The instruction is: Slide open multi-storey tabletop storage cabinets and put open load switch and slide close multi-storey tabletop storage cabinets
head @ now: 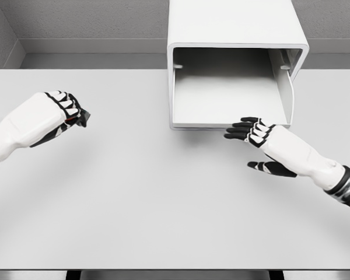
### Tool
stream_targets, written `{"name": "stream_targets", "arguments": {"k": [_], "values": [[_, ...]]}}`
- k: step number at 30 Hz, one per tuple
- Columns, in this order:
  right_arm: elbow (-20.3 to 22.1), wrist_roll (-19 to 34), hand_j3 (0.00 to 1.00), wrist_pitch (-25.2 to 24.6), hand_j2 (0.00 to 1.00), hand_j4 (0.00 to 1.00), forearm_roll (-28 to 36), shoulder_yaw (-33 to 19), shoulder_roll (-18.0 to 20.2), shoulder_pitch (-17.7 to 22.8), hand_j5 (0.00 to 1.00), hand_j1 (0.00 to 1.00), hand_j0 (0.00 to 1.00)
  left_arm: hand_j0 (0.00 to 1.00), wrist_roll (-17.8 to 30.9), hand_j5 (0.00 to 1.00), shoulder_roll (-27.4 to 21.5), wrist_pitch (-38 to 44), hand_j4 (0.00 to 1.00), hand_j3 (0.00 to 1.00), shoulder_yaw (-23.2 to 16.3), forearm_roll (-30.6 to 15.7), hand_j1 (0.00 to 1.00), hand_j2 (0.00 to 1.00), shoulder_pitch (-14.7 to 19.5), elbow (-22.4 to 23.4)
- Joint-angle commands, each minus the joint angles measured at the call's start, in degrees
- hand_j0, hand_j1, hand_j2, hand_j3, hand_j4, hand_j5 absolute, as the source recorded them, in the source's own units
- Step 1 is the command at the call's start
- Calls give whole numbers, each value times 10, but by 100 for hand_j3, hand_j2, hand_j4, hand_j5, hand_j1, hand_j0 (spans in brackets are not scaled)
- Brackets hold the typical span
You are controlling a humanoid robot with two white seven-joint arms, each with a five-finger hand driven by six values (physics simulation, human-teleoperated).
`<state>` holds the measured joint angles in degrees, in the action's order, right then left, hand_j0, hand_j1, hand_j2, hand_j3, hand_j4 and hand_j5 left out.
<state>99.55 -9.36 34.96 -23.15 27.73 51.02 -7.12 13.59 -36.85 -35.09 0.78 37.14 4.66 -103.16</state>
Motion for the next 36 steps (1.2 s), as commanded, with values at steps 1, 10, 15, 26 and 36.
{"name": "stream_targets", "arguments": {"k": [1,10,15,26,36], "values": [[12,0,90,0,90,90,5,-8,10,1,90,90,90,39,-1,39,6,1,39,39,-1,-4,39,39,0,0],[15,-2,83,0,83,83,8,-59,17,25,83,83,83,41,-1,41,13,1,41,41,-22,-4,41,41,25,0],[15,-2,51,0,51,51,8,-109,16,45,51,51,51,41,-1,41,29,1,41,41,-35,-4,41,41,40,0],[16,0,46,0,46,46,5,-167,10,108,46,46,46,41,-1,41,54,1,41,41,-40,-3,41,41,58,0],[15,0,47,0,47,47,1,-175,-7,146,47,47,47,40,0,40,78,1,40,40,-52,3,40,40,78,0]]}}
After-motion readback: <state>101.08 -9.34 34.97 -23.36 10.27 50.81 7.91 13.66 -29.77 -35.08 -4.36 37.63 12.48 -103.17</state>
